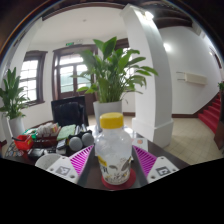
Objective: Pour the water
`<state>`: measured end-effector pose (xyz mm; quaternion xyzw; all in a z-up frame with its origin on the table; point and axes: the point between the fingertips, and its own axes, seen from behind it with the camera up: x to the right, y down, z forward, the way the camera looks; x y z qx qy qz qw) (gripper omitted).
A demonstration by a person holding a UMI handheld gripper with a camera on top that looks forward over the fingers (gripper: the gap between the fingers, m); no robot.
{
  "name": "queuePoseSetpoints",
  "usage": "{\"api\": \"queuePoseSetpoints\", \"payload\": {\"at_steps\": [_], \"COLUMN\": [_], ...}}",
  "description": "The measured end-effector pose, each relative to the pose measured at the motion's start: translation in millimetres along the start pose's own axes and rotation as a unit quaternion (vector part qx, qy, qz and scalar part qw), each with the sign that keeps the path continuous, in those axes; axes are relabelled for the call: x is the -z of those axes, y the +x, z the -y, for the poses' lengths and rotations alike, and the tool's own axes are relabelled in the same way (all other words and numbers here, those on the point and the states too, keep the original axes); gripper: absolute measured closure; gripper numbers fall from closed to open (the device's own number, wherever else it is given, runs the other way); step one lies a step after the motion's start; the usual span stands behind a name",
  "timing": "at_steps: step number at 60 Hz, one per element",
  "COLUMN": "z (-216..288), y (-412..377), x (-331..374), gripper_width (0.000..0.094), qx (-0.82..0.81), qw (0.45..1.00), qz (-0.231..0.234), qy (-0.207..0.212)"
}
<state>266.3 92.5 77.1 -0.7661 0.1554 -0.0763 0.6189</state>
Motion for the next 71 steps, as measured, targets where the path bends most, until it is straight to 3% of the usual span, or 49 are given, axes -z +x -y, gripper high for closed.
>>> {"api": "queuePoseSetpoints", "payload": {"at_steps": [1,4,20,42,50,71], "z": [-3,-9,-23,20,33,41], "y": [-2,-6,-6,-54,-84,-133], "x": [1,4,88,246,270,297], "gripper_width": [0.0103,0.0063,0.0089,0.008,0.0082,0.0082], "qx": [0.002,0.009,0.034,0.068,0.076,0.077], "qw": [1.0,1.0,0.999,0.995,0.993,0.985], "qz": [0.006,0.017,0.022,0.067,0.093,0.152], "qy": [-0.005,-0.014,-0.035,-0.036,-0.018,-0.021]}}
